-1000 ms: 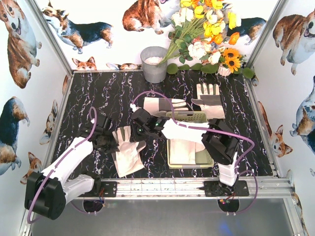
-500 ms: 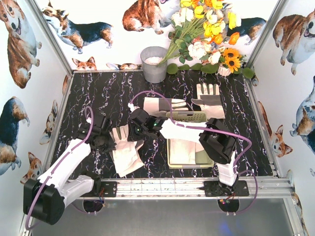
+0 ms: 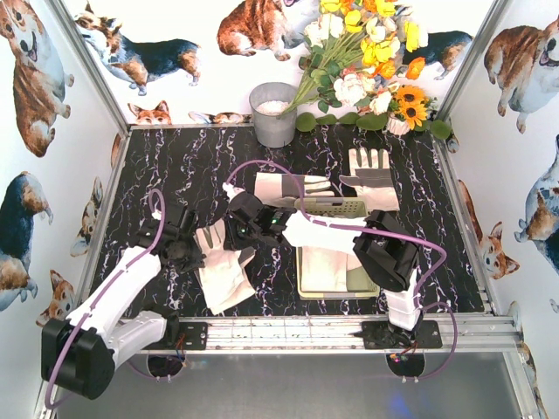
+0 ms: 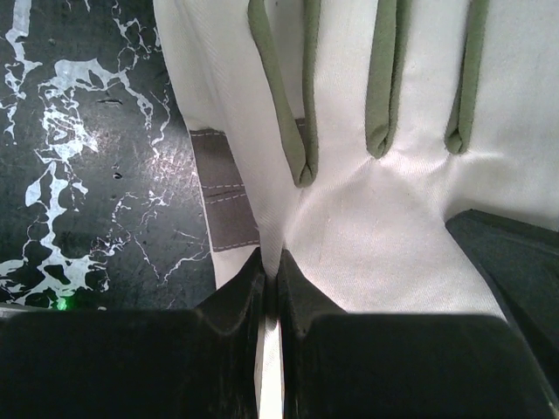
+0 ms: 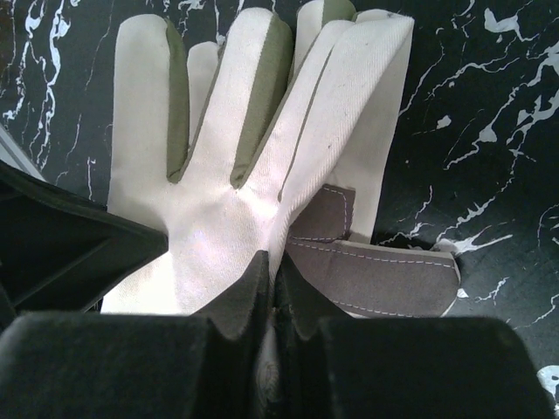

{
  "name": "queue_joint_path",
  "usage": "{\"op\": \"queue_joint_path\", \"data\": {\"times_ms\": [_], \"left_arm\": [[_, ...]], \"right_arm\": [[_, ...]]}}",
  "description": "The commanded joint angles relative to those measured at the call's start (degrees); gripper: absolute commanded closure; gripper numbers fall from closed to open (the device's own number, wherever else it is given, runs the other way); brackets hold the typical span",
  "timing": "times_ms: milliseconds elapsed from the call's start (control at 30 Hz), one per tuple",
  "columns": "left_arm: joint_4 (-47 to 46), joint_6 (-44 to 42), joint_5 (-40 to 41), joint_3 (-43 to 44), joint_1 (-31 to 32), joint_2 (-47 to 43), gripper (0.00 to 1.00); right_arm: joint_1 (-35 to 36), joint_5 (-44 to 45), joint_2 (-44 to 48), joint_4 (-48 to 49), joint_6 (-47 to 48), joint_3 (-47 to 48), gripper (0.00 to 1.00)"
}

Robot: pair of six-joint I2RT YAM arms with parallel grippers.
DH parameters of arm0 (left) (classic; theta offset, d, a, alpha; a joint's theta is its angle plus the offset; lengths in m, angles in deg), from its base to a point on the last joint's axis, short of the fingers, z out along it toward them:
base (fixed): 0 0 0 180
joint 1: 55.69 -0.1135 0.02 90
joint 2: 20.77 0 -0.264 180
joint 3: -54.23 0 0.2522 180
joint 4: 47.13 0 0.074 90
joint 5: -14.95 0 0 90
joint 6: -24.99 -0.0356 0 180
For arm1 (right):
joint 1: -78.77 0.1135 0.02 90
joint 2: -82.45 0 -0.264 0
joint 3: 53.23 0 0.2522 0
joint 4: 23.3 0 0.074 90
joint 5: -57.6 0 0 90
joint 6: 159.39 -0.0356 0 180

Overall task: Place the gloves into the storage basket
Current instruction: Pair the glove with the glove.

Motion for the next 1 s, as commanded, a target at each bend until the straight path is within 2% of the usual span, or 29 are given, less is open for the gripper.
{"op": "queue_joint_path", "data": {"times_ms": [0, 367, 500, 633, 833, 967], "left_arm": [[5.44, -1.61, 5.93, -0.49, -0.27, 2.77, 1.0], [4.67, -0.47, 6.29, -0.99, -0.32, 9.12, 0.99], [4.57, -0.78, 5.22, -0.33, -0.32, 10.41, 0.74], [5.43, -0.84, 6.21, 2.14, -0.39, 9.96, 0.62], [3.44, -1.13, 8.02, 3.05, -3.32, 9.22, 0.6], [-2.6, -4.33, 2.92, 1.63, -6.58, 8.38, 0.58]], "right_arm": [[-1.5, 3.63, -1.18, -1.08, 3.65, 3.4, 1.0], [-1.55, 0.78, -4.73, -2.71, 4.51, 4.7, 1.0], [-1.51, -0.67, -5.96, -3.19, 4.76, 5.3, 1.0], [-1.51, -1.74, -7.23, -4.24, 5.52, 6.89, 1.0], [-1.51, -2.79, -8.29, -5.7, 5.86, 8.65, 1.0], [-1.51, -2.7, -8.2, -5.6, 4.91, 8.62, 1.0]]}}
